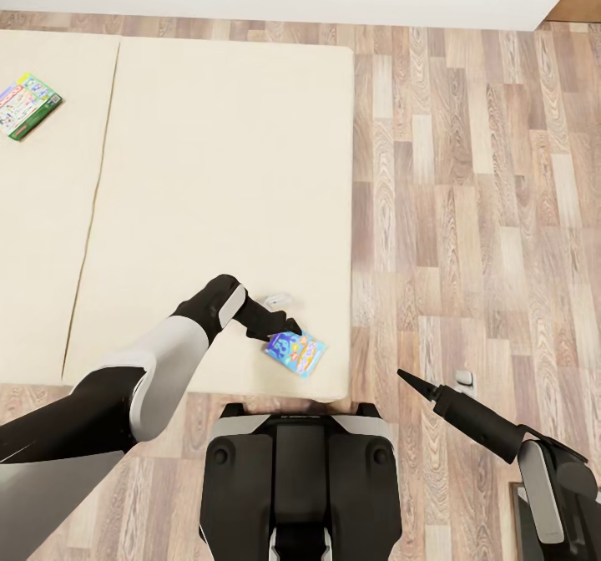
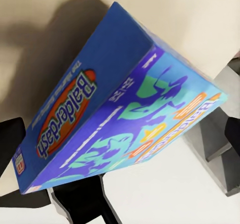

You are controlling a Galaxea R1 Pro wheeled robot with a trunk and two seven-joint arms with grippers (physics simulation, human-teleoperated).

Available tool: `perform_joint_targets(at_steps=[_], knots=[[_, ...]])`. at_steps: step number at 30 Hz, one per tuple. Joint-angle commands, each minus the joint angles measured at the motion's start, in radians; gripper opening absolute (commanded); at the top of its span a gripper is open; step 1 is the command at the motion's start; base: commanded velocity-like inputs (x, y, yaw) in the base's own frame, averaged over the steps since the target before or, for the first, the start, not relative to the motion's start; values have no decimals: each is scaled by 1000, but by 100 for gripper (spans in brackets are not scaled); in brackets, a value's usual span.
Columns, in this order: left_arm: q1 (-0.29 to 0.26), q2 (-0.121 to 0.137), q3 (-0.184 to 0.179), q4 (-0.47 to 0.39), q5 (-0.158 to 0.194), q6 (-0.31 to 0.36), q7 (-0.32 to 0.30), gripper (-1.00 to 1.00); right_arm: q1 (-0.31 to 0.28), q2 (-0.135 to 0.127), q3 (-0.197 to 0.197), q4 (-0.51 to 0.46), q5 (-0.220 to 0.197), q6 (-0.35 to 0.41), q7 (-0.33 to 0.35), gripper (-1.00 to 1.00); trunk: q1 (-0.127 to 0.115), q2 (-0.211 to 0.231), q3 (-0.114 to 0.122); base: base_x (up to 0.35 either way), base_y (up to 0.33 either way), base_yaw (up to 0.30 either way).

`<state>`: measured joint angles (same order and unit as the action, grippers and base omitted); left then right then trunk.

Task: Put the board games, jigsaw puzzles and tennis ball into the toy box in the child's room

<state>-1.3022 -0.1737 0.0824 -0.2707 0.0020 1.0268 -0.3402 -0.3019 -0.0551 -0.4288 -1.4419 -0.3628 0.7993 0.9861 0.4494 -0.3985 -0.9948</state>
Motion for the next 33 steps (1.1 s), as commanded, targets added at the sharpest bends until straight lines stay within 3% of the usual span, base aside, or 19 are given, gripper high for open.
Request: perform_joint_targets(at_steps=[1,18,33], knots=[[0,-1,8,-1,0,6,3,100,0,0,-1,0,-2,6,2,100,1,-2,-1,0,-99,0],[1,-1,8,-1,-1,5,4,100,0,0,-1,0,-1,6,2,100,1,-2,-1,0,-134,0],[7,-1,7,-1,-2,4,4,100,0,0,-1,0,1,8,1,100,1,-2,-1,0,-13,0]])
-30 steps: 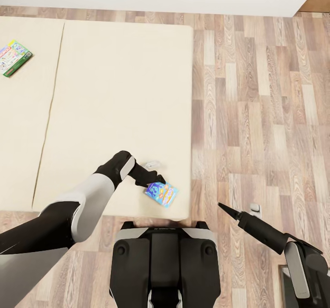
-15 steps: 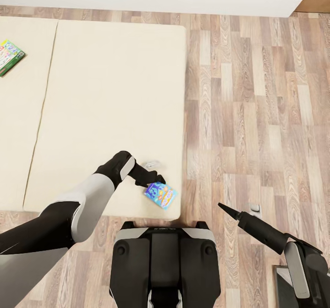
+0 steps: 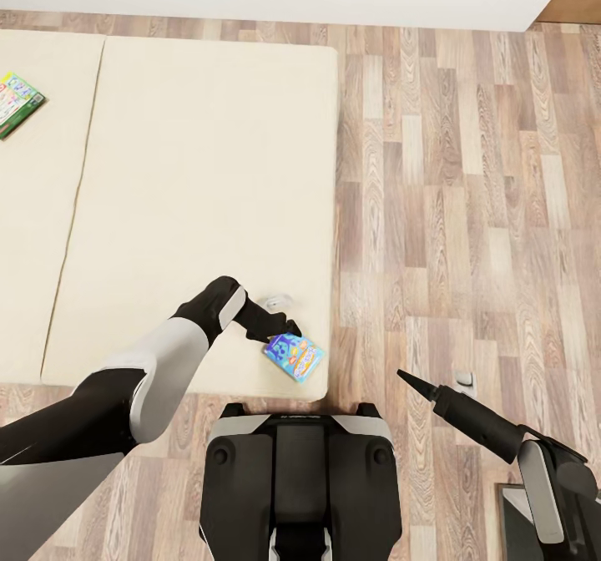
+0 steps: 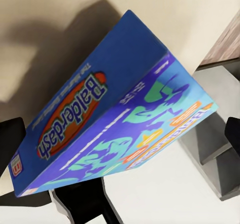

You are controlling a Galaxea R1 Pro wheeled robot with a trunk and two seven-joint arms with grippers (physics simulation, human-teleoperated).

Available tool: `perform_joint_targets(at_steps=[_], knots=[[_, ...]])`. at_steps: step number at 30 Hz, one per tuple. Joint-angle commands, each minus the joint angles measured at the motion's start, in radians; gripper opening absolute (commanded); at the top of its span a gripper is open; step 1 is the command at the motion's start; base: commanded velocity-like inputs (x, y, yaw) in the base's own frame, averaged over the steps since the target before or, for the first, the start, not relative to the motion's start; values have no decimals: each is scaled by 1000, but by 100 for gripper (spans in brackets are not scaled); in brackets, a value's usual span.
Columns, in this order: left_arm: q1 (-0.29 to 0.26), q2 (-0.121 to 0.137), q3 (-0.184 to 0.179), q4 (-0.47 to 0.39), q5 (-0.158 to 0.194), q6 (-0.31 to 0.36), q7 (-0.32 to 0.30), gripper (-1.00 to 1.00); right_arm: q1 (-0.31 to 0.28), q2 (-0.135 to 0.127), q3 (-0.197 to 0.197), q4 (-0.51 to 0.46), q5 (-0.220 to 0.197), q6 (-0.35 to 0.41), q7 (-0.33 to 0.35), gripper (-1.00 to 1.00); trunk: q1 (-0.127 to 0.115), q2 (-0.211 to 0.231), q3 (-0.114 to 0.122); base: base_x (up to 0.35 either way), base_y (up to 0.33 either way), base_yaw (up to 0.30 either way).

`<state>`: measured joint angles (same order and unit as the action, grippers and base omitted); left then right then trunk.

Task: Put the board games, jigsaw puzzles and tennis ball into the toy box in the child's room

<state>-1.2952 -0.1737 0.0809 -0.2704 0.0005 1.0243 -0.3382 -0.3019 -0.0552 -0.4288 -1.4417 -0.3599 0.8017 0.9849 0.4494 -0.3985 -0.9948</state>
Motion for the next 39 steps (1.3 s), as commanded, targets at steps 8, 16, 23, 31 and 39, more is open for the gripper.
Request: perform_joint_targets(at_steps=[8,16,23,31,39], knots=[[0,-1,8,-1,0,6,2,100,0,0,-1,-2,-6,4,5,100,1,-2,-1,0,0,0],[1,-1,8,-1,0,6,2,100,0,0,-12,0,-3,7,3,100,1,-2,-1,0,-1,0],[1,-1,8,-1,0,6,2,100,0,0,-13,1,-4,7,3,100,1,-2,-1,0,-119,0],[1,-1,8,-1,0,6,2,100,0,0,-13,1,-4,7,3,100,1,-2,-1,0,-126,0],[1,-1,8,-1,0,6,2,100,0,0,-13,1,-4,7,3,100,1,-2,-1,0,-11,0]])
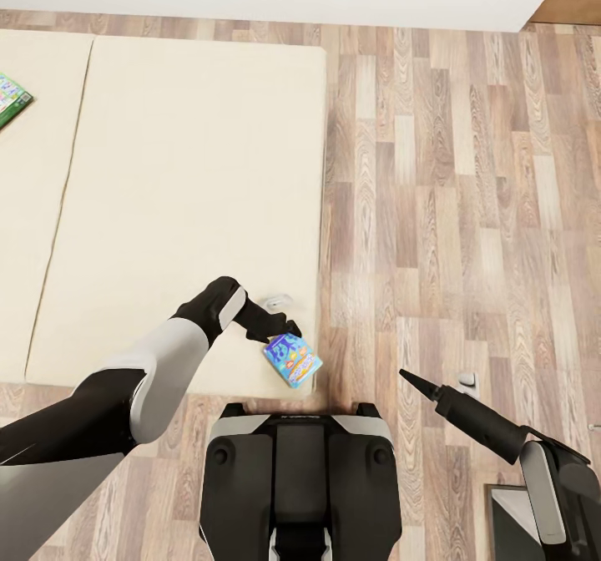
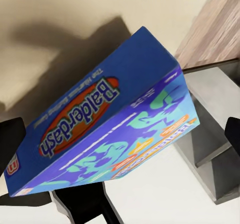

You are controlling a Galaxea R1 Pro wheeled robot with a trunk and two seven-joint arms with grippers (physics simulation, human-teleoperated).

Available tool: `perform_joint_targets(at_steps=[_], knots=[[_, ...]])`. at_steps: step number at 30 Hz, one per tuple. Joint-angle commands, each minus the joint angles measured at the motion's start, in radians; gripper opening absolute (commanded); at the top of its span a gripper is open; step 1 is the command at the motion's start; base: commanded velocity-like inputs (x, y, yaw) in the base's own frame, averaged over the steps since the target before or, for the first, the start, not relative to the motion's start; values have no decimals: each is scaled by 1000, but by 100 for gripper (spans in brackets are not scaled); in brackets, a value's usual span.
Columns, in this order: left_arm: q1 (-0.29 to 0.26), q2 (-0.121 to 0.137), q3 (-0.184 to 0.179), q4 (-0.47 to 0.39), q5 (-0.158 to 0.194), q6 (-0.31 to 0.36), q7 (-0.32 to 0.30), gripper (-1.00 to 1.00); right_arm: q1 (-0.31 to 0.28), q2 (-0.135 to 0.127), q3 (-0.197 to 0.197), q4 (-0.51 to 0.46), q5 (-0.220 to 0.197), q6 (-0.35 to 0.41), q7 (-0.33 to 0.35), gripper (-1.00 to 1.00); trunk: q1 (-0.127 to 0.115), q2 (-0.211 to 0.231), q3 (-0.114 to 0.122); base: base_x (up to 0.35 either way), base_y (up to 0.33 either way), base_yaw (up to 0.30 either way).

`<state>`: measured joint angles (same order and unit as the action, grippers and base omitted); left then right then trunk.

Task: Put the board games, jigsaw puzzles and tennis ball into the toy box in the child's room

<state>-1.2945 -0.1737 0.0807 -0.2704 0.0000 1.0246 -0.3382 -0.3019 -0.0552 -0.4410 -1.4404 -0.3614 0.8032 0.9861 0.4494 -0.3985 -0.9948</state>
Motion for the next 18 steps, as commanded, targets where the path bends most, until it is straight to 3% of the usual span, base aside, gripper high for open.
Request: perform_joint_targets(at_steps=[1,18], knots=[[0,-1,8,-1,0,6,2,100,0,0,-1,0,-2,5,2,100,1,-2,-1,0,-49,0],[5,-1,7,-1,-1,4,2,100,0,0,-1,-2,-3,5,2,100,1,-2,-1,0,-79,0]])
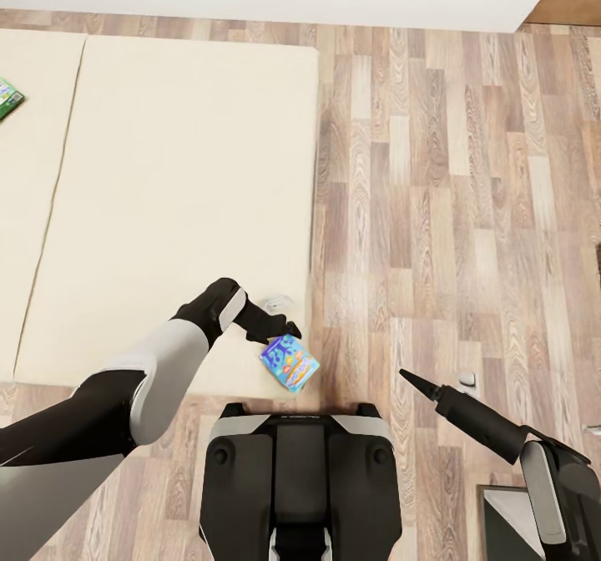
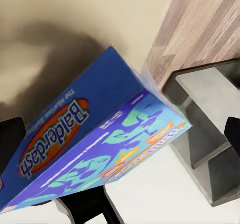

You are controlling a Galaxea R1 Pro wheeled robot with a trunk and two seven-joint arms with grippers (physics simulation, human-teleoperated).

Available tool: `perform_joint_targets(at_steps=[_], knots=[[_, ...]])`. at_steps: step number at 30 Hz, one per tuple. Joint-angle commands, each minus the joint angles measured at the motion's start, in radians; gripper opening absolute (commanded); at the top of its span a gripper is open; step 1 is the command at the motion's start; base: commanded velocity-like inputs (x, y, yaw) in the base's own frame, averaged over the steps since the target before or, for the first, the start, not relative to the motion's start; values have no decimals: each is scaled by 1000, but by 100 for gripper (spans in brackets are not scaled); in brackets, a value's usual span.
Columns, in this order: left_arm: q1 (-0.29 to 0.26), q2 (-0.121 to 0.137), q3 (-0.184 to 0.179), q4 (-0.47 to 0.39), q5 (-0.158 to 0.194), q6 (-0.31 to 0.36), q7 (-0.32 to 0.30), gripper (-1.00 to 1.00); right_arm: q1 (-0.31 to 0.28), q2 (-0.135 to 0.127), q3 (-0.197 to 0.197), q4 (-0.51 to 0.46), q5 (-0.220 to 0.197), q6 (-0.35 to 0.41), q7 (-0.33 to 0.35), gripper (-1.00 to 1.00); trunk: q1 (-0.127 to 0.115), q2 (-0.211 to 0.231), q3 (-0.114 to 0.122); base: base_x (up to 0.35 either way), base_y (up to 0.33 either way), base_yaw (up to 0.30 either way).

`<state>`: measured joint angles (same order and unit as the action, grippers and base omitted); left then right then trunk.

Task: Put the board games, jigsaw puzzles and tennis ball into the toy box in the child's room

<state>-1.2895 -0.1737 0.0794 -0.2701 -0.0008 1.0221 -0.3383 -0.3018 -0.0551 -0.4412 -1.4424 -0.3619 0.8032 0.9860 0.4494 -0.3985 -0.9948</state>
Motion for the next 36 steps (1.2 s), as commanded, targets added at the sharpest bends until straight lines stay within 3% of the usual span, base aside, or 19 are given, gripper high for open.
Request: perform_joint_targets(at_steps=[1,27,36], knots=[[0,-1,8,-1,-1,6,2,100,0,0,-1,0,-2,5,2,100,1,-2,-1,0,-135,0],[1,3,3,-17,-4,3,4,100,0,0,-1,-1,-2,5,3,100,1,-2,-1,0,-9,0],[1,48,3,-70,-3,2,3,100,0,0,-1,0,0,4,3,100,1,-2,-1,0,0,0]])
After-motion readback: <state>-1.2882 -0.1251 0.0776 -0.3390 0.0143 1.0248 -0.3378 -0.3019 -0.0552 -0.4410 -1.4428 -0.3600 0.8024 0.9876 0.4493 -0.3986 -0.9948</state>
